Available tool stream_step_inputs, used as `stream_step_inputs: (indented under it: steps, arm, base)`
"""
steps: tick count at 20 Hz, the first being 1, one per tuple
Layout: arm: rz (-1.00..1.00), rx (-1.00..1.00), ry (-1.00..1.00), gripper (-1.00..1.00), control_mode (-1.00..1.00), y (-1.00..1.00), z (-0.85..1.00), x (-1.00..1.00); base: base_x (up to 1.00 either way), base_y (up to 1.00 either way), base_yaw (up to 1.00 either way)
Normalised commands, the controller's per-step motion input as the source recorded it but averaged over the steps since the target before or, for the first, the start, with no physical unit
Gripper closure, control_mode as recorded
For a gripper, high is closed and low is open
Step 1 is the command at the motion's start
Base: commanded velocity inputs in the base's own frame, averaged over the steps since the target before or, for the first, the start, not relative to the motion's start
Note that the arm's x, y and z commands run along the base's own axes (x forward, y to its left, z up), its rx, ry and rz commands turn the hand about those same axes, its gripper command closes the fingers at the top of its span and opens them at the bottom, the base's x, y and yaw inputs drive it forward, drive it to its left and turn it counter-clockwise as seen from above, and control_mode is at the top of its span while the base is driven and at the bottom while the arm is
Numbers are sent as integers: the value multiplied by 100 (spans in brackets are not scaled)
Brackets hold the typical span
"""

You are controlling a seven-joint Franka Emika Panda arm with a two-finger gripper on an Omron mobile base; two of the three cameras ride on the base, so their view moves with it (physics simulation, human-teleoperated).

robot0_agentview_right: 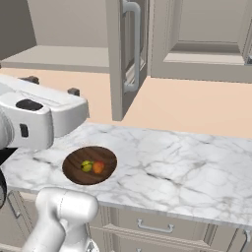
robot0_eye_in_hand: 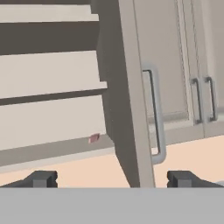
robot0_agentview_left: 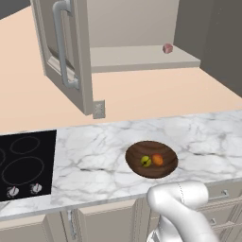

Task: Open the cabinet. Pick the mango and pear from the cabinet and place them into the bowl. Then close the cabinet.

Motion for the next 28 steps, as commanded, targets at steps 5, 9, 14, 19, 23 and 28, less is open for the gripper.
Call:
stream_step_inputs:
  steps: [5, 9, 14, 19, 23, 28]
  arm:
    - [19, 3, 0, -100, -100, -59, -25, 38]
    - [21, 3, -5, -100, -100, -61, -57, 6]
    - [20, 11, -15, -100, -100, -36, -39, 9]
    - [18, 12, -6, -100, -100, -4, -25, 62]
    - [18, 9, 0, -100, -100, 0, -32, 100]
    - [23, 11, -2, -100, -100, -2, -33, 100]
  base:
    - [0, 0, 0]
    - [0, 0, 0]
    - [0, 0, 0]
    - [0, 0, 0]
    - [0, 0, 0]
    - [0, 0, 0]
